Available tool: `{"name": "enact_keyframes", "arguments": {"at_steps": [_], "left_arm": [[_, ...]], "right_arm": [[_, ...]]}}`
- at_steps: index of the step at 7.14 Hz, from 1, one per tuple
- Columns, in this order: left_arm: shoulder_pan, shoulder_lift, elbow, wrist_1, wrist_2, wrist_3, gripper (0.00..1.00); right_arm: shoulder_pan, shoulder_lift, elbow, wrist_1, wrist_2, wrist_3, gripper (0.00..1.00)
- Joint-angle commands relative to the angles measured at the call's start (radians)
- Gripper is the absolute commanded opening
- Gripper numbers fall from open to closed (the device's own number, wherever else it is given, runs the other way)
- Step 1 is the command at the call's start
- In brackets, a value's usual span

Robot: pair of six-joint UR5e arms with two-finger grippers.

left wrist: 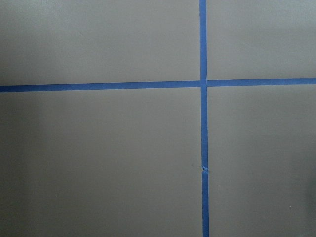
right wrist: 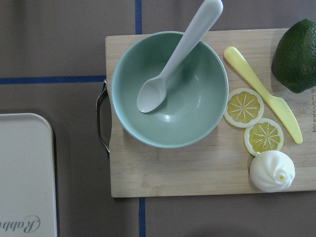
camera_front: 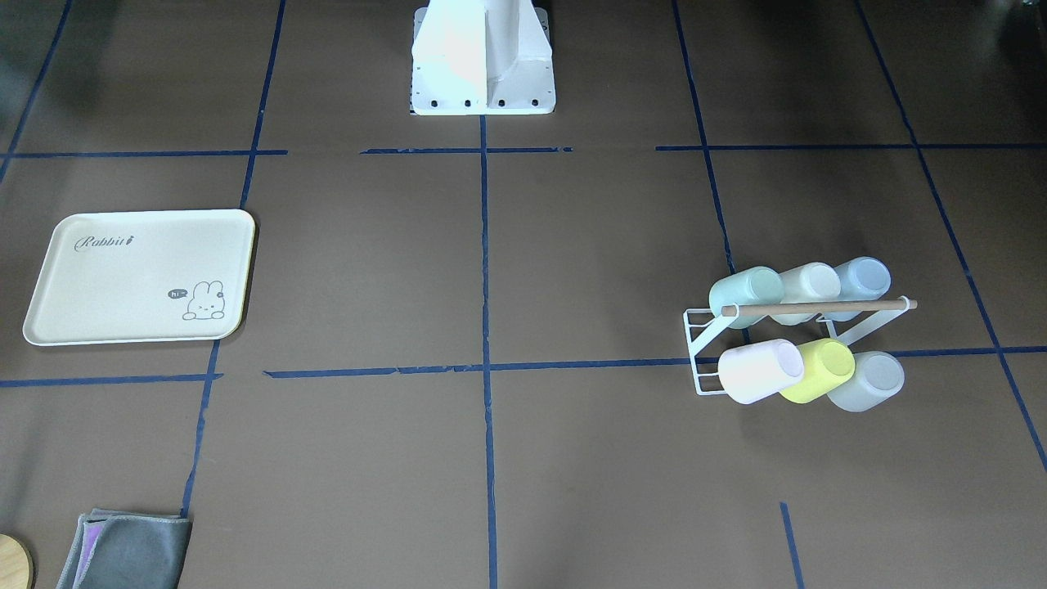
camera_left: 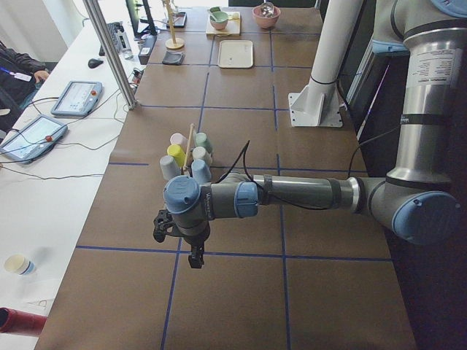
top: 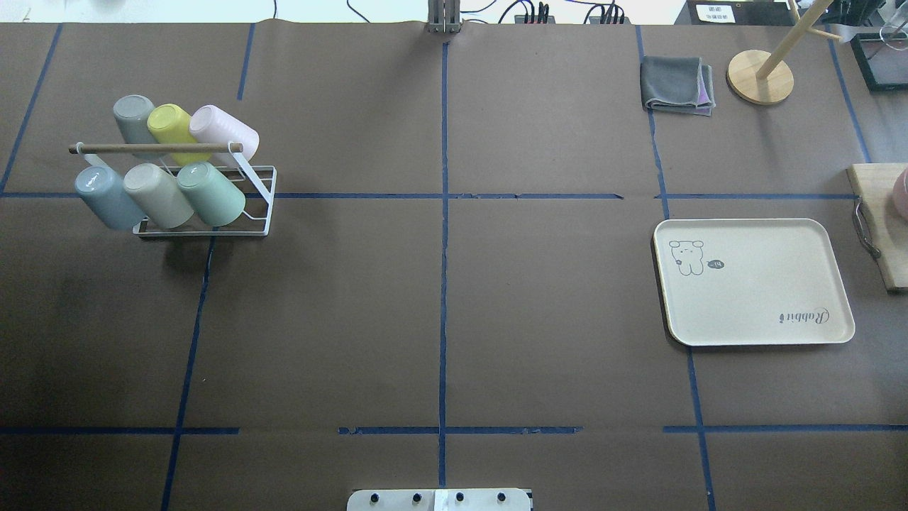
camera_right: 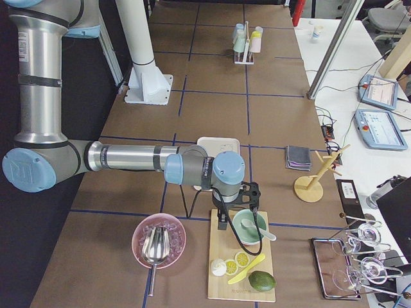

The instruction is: Pick up and place green cup on tray

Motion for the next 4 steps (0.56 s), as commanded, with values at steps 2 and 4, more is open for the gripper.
{"name": "enact_keyframes", "arguments": {"at_steps": [2,4], "left_arm": [[0.001,-0.002,-0.002,0.000,0.000,0.000,1.00],[-0.001,0.001,-0.028,0.000,0.000,-0.002,1.00]], "right_arm": [[-0.003,0.014,-0.001,0.008,-0.005,-0.004,1.00],[-0.003,0.060,-0.017,0.005,0.000,0.003,1.00]]}}
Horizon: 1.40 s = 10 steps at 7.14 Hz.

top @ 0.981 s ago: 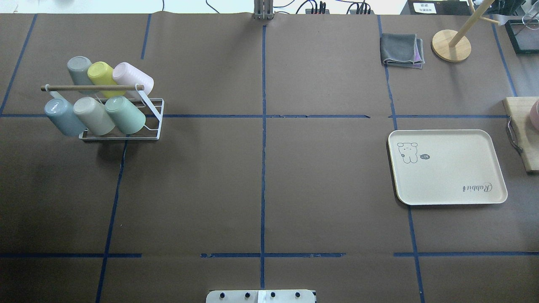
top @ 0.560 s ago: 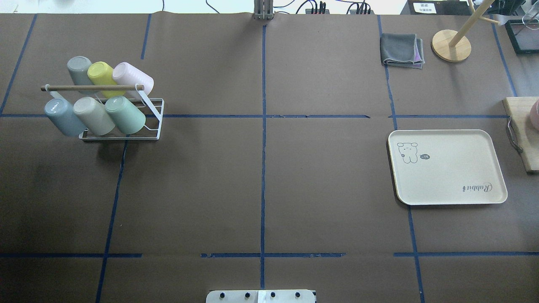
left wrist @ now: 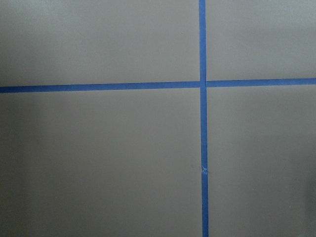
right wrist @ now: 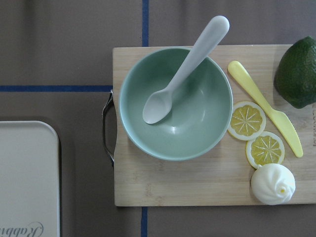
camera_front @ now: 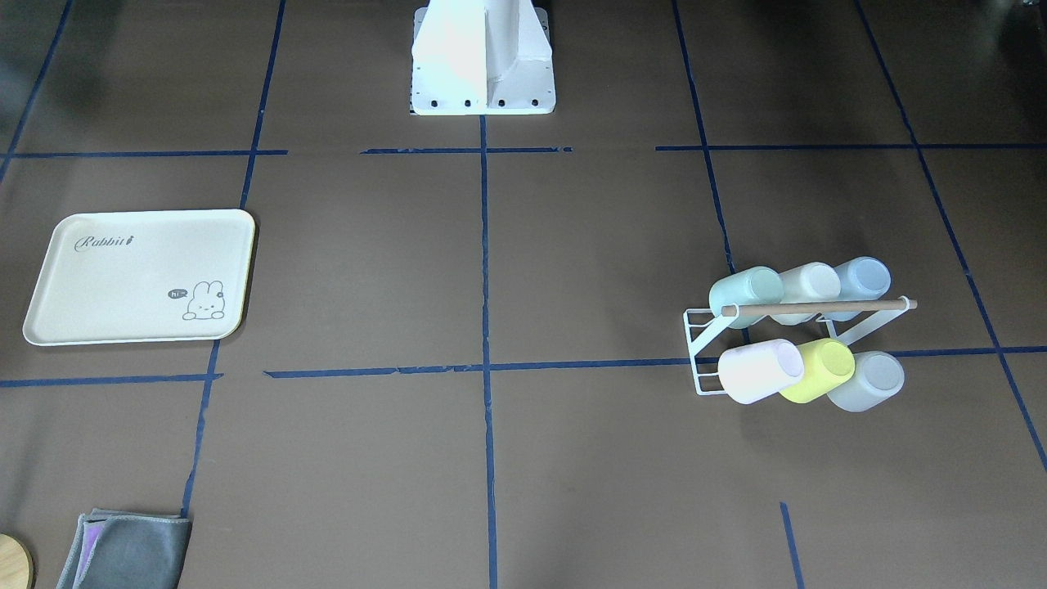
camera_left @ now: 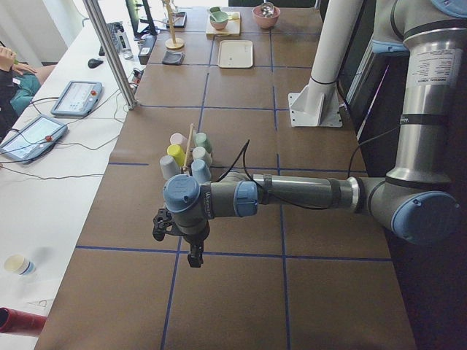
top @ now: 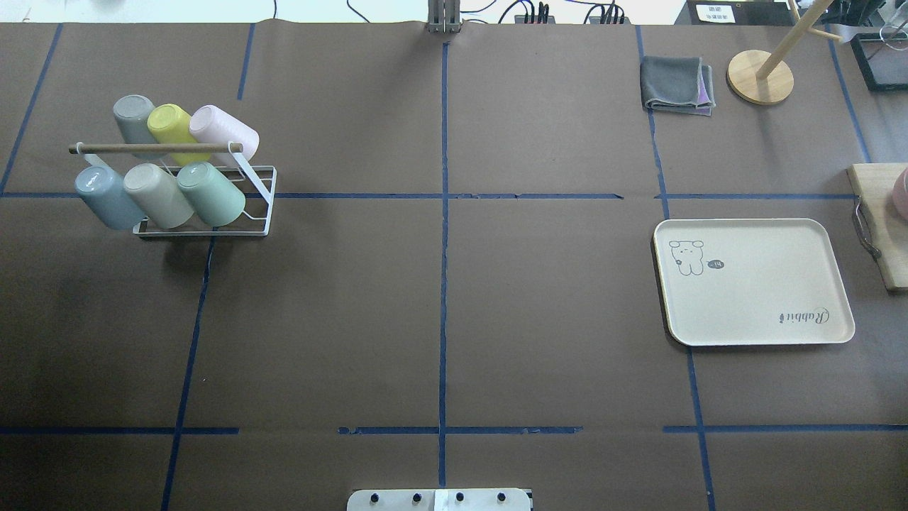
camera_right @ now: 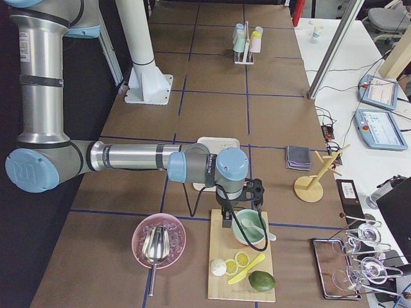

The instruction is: Pick up and place green cup on tray

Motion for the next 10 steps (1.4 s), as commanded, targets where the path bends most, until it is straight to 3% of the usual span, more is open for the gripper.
{"name": "enact_keyframes", "arguments": {"at_steps": [1,4,6,8,10], "left_arm": [[-0.001,0.004,-0.028,0.001,0.000,-0.001,1.00],[-0.001,0.004,-0.028,0.001,0.002,-0.001,1.00],[-0.001,0.004,-0.028,0.001,0.000,0.001,1.00],[-0.001,0.004,-0.031,0.001,-0.002,0.001,1.00],[-0.001,0.004,-0.031,0.001,0.000,0.001,1.00]], "right_arm": [[-0.002,0.035,-0.068,0.001,0.007,0.001,1.00],[-0.017,0.023,-0.080,0.078,0.016,0.013,1.00],[-0.094,0.025,-0.058,0.166,0.027,0.157,1.00],[-0.198,-0.016,-0.049,0.392,0.024,0.428,1.00],[-0.292,-0.094,-0.044,0.591,0.021,0.582,1.00]]}}
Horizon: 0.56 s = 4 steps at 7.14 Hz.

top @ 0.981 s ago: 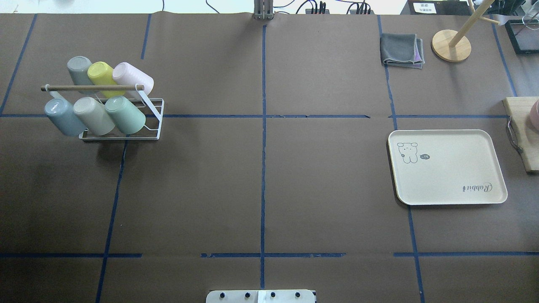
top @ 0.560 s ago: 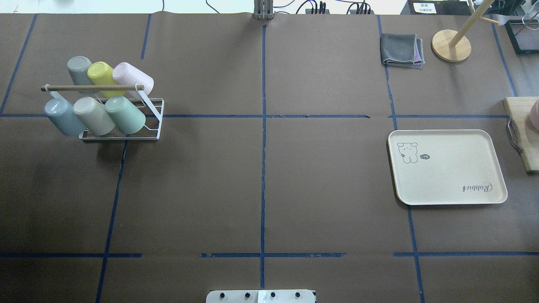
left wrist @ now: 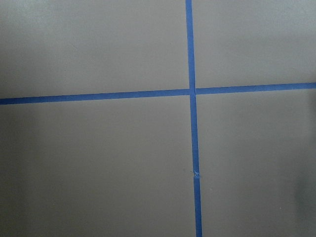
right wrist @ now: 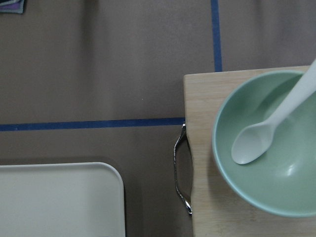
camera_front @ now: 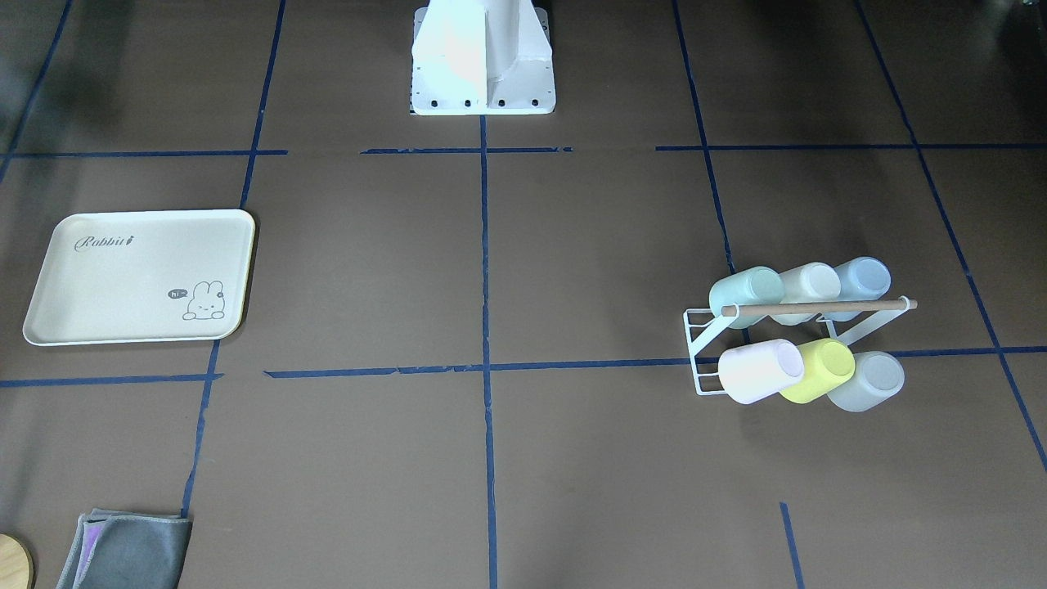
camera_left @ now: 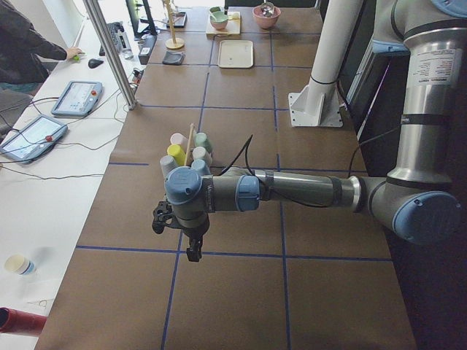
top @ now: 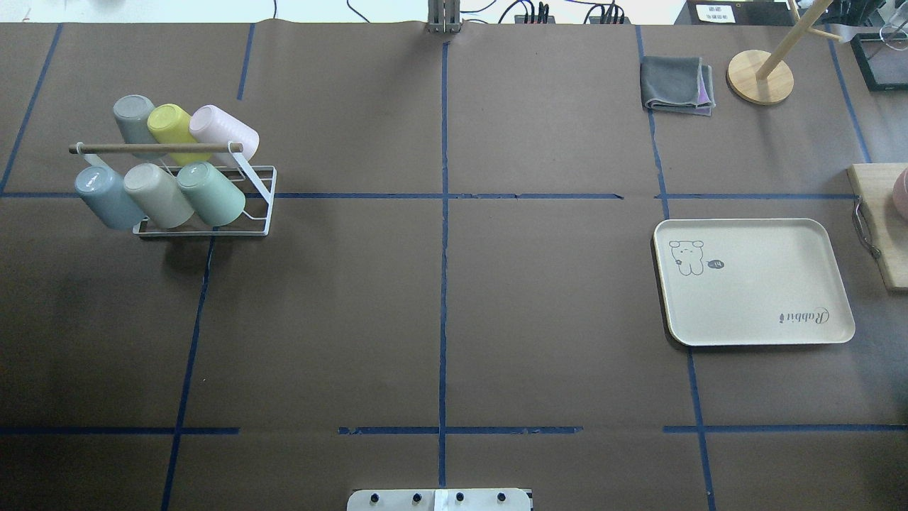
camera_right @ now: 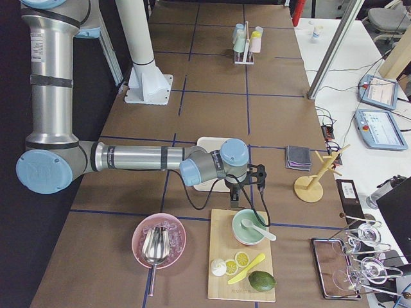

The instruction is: Pick up and place green cup on tray

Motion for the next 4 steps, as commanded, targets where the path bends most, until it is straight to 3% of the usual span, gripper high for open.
{"name": "enact_keyframes", "arguments": {"at_steps": [1,4], "left_arm": [[0.000,0.002,0.000,0.001,0.001,0.000,1.00],[0.000,0.002,-0.001,0.001,-0.001,-0.002,1.00]], "right_arm": [[-0.105,-0.054,0.003,0.179,-0.009,0.191,1.00],[-0.217,-0.050,0.004,0.213,-0.075,0.300,1.00]]}}
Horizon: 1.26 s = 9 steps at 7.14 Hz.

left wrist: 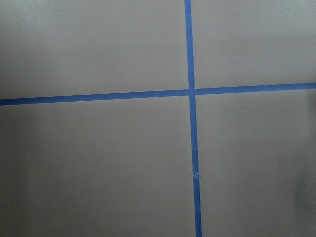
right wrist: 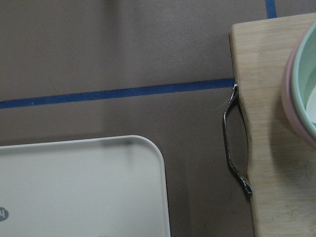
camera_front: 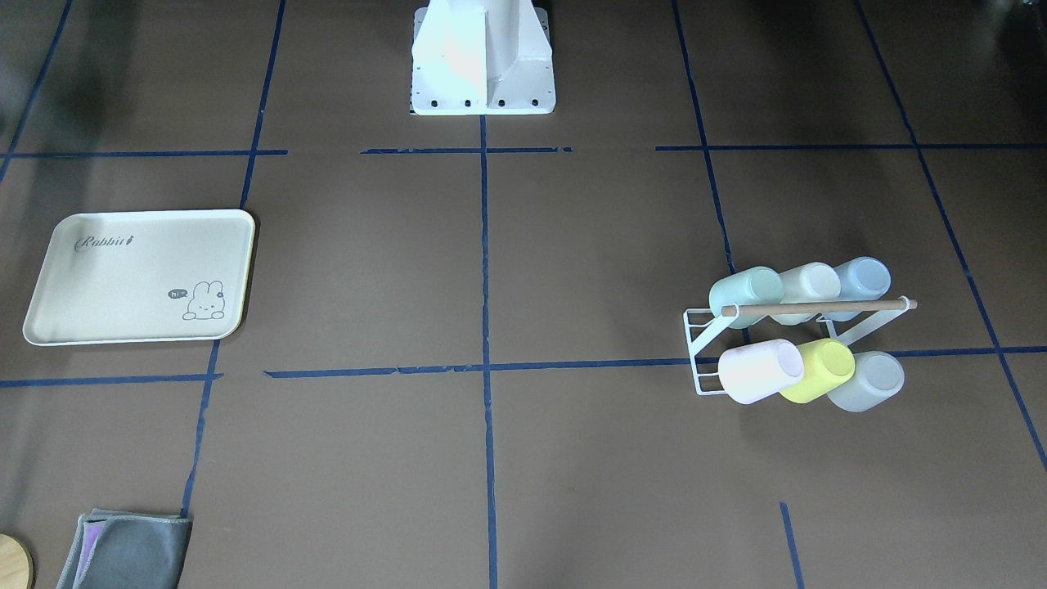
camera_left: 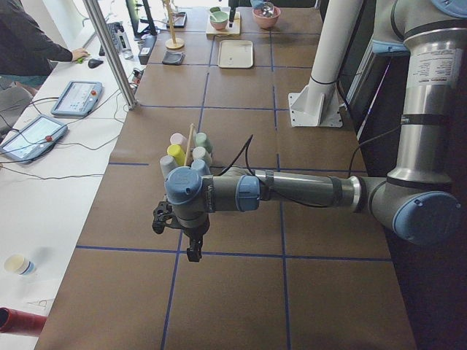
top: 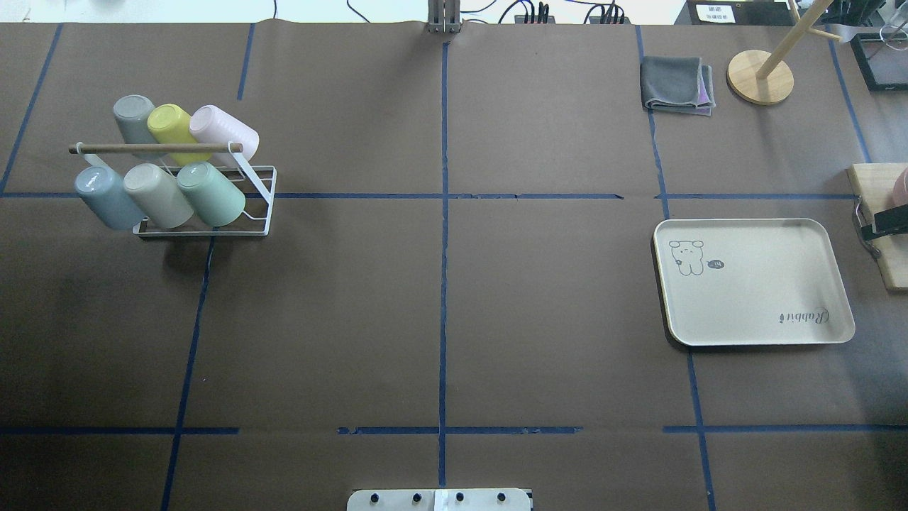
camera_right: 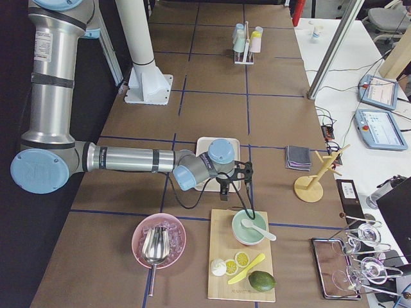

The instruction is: Pick up and place green cup on tray

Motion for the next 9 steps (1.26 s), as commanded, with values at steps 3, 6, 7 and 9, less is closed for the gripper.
{"name": "enact_keyframes", "arguments": {"at_steps": [3,6,7,9], "left_arm": [[0.000,-0.001,0.001,0.000,-0.001,-0.001,1.00],[0.002,-0.001,0.003,0.000,-0.001,0.001,1.00],[0.002,-0.001,0.003,0.000,0.000,-0.001,1.00],[0.002,-0.003,0.003,0.000,-0.001,0.001,1.00]], "right_arm": [[-0.169,-0.001,-0.010,0.044,-0.121,0.116,1.00],[-0.180,-0.001,-0.045,0.045,-0.114,0.105,1.00],[-0.180,-0.001,-0.057,0.045,-0.112,0.107,1.00],[-0.180,-0.002,-0.066,0.045,-0.108,0.115,0.94]]}}
